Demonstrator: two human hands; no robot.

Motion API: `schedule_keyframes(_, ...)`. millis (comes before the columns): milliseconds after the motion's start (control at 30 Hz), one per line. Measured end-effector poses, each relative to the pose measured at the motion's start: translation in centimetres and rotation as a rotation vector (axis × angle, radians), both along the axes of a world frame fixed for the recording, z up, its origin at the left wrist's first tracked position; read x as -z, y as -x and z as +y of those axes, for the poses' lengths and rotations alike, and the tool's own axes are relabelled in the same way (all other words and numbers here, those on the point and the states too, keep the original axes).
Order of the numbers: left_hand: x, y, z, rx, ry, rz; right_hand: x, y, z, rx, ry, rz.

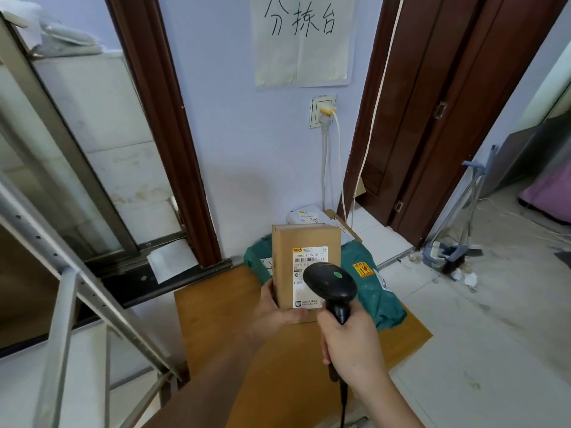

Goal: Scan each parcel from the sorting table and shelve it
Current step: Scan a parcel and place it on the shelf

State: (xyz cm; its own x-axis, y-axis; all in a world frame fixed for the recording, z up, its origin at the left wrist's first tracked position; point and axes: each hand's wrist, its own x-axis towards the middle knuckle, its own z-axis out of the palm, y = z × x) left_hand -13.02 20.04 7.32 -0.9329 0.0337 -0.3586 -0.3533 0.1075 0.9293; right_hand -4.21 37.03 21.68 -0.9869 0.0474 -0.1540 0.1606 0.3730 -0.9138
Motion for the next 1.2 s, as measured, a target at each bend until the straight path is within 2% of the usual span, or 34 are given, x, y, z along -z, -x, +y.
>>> schedule_keyframes(333,-0.2,-8.2,-2.6,-0.02,0.011,-0.033,-2.3,-8.0,-2.0,0.023,0.001,0.027)
schedule_keyframes(500,-1.3,-12.9,-3.0,-0.103,0.043,-0.087,-2.9,-11.6,-1.8,-0.056,-0.009,0.013)
schedule_keyframes(667,-2.9,-18.2,-2.5,-0.129,-0.029,-0.062,-3.0,-14.3,-0.6,-0.186,-0.026,-0.012)
schedule_keyframes(867,-2.0,-24.3,-1.3,-0.224,-0.09,-0.04,-2.4,-18.2,1.7,-0.425,-0.089,0.066)
schedule_keyframes(1033,1.0,-32.3,-0.5,-0.372,-0.228,-0.101,-1.4,-22.3,2.3,-0.587,-0.063,0.047)
schedule_keyframes(1200,-0.3,-40.2,-1.9,-0.561,-0.196,-0.076,-1.2,-25.9,-0.3,-0.746,-0.037,0.019)
